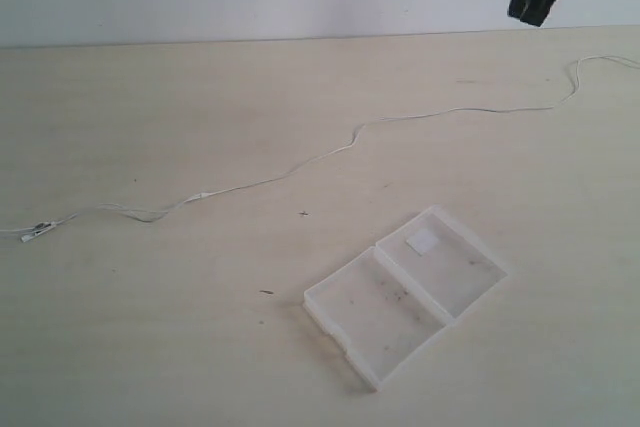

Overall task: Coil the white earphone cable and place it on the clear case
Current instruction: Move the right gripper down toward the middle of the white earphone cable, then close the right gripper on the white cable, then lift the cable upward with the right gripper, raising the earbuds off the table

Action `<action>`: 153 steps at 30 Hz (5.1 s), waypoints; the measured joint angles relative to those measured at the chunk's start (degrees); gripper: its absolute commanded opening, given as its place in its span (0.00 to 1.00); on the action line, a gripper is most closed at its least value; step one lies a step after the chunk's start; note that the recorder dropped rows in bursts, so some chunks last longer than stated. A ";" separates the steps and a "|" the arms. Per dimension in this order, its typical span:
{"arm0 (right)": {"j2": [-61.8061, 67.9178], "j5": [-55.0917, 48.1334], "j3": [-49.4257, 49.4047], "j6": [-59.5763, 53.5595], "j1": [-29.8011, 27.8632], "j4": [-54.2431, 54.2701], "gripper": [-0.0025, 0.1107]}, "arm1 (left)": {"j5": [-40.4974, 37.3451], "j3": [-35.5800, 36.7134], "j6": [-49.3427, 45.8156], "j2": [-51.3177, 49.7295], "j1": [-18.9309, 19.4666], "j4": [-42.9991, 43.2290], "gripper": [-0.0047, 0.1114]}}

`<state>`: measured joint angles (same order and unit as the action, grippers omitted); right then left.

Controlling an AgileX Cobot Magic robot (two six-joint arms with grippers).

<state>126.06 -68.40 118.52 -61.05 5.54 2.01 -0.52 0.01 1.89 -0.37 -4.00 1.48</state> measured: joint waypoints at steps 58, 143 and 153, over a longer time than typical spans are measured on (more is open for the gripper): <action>18.34 -0.24 4.71 -12.44 21.59 -2.50 0.49 | 0.00 0.00 0.00 0.00 0.00 0.00 0.04; -33.62 7.81 -2.83 47.76 13.59 6.88 0.02 | -0.14 0.00 0.00 0.00 0.00 0.00 0.04; -37.88 12.14 -3.82 48.34 13.59 7.95 0.02 | -0.14 0.00 0.00 0.00 0.00 0.00 0.04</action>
<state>88.19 -56.26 114.70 -12.71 19.13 9.95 -0.66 0.01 1.89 -0.37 -4.00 1.48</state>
